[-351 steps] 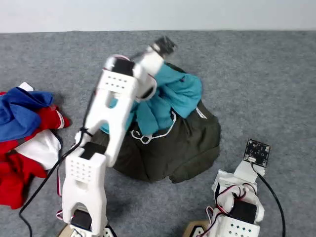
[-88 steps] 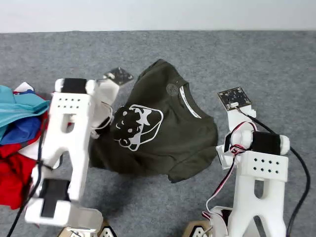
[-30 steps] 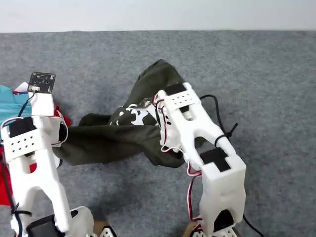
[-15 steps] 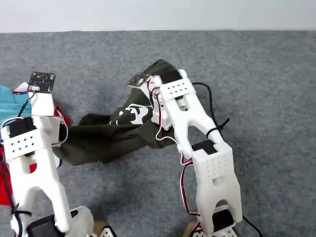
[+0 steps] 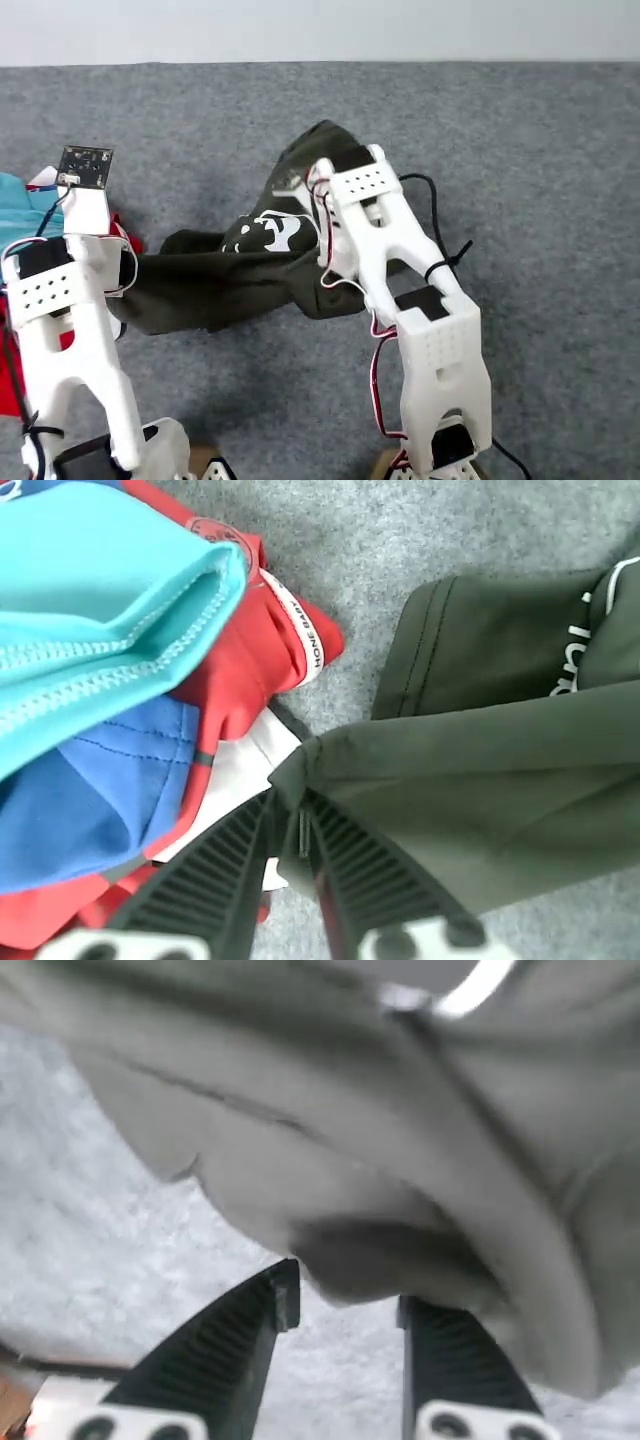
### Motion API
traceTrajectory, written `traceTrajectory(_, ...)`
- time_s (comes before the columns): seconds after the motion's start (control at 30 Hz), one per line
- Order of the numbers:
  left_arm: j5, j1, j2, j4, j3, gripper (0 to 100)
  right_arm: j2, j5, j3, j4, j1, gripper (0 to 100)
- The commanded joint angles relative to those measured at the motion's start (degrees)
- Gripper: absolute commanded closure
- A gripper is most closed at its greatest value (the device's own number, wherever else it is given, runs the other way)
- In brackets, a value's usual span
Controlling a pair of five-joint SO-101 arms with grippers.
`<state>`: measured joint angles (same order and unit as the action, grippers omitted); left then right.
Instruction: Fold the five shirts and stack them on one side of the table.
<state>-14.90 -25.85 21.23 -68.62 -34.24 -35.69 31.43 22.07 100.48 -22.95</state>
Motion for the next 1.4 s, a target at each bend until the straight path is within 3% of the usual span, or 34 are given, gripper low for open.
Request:
traceTrajectory(0.0,0.3,-0.2,1.7,1.2,0.7,100,5.0,-2.5,-2.7,2.4,0.9,74.1)
traceTrajectory(0.4,0.3,-0.2,1.7,1.2,0.3,100,-3.3,-5.5,-2.9,-5.1,0.0,71.6)
traceTrajectory(0.7,0.3,-0.1,1.7,3.3,-2.1,100,-4.3,-7.6,-2.8,-5.9,-4.1,93.9)
traceTrajectory(0.8,0.3,-0.1,1.7,5.5,-4.2,100,-0.9,-7.5,-2.8,-5.4,-2.5,98.8)
traceTrajectory(1.1,0.4,1.4,2.2,4.2,-1.6,100,13.7,-7.2,-2.8,-1.8,5.1,98.9)
traceTrajectory(1.37,3.2,7.7,2.2,-3.1,17.1,100,38.8,-5.5,-2.8,-2.9,13.1,98.9)
